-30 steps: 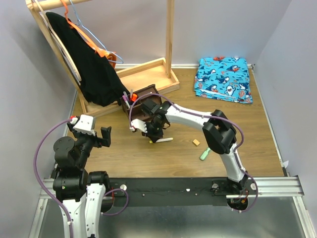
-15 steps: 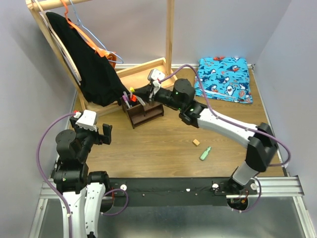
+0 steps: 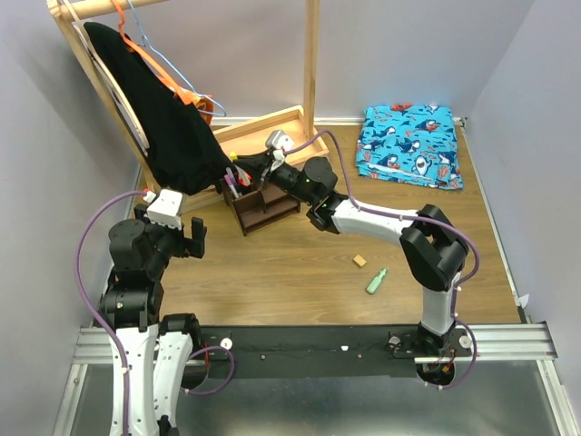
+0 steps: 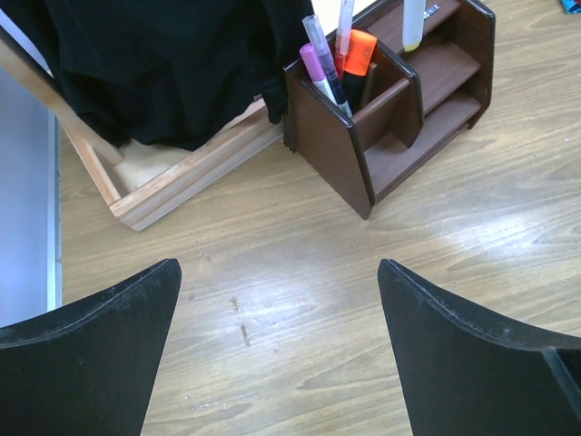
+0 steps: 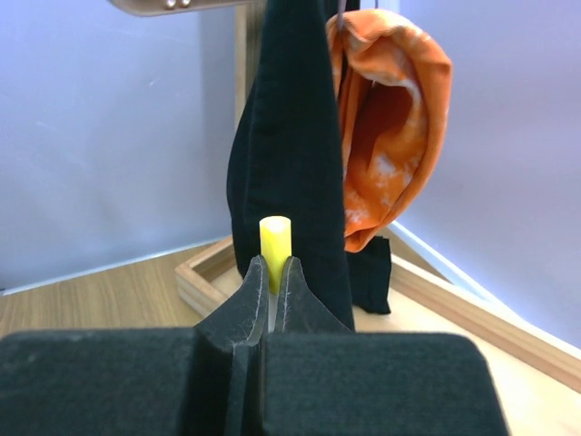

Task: Sort the stationery into containers
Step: Place the pen in the storage box.

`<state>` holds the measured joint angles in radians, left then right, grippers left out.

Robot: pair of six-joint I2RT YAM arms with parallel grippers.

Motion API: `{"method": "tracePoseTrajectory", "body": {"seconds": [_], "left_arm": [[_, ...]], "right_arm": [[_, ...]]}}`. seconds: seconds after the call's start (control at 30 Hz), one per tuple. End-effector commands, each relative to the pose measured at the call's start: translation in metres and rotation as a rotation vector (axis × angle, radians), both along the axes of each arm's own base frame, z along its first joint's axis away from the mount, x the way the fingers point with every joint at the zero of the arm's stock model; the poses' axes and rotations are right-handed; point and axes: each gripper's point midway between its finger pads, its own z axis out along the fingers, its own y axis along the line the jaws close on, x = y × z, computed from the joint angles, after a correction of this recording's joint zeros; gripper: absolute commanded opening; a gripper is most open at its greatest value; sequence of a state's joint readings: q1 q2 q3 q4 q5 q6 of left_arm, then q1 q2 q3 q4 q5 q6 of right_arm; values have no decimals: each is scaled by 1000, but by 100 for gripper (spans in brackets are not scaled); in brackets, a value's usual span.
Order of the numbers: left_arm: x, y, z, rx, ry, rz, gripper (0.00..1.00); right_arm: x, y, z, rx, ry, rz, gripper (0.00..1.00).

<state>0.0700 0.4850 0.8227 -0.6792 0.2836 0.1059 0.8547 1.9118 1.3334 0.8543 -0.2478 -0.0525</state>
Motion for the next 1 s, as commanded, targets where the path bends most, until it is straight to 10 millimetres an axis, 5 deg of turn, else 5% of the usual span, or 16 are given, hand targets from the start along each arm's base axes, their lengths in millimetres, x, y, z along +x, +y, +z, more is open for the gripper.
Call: {"method": "tracePoseTrajectory", "body": {"seconds": [0.0,0.4,0.97], "left_arm": [[5,5,6,0,-15,30,99],[13,9,2,16,13,40,99],[13,11,2,24,14,48,99]], "right_arm": [[17,-2,13,78,-27,-22,1],[36,7,-30,46,15,-20,1],[40,14,-72,-15,100,-4,1]]}}
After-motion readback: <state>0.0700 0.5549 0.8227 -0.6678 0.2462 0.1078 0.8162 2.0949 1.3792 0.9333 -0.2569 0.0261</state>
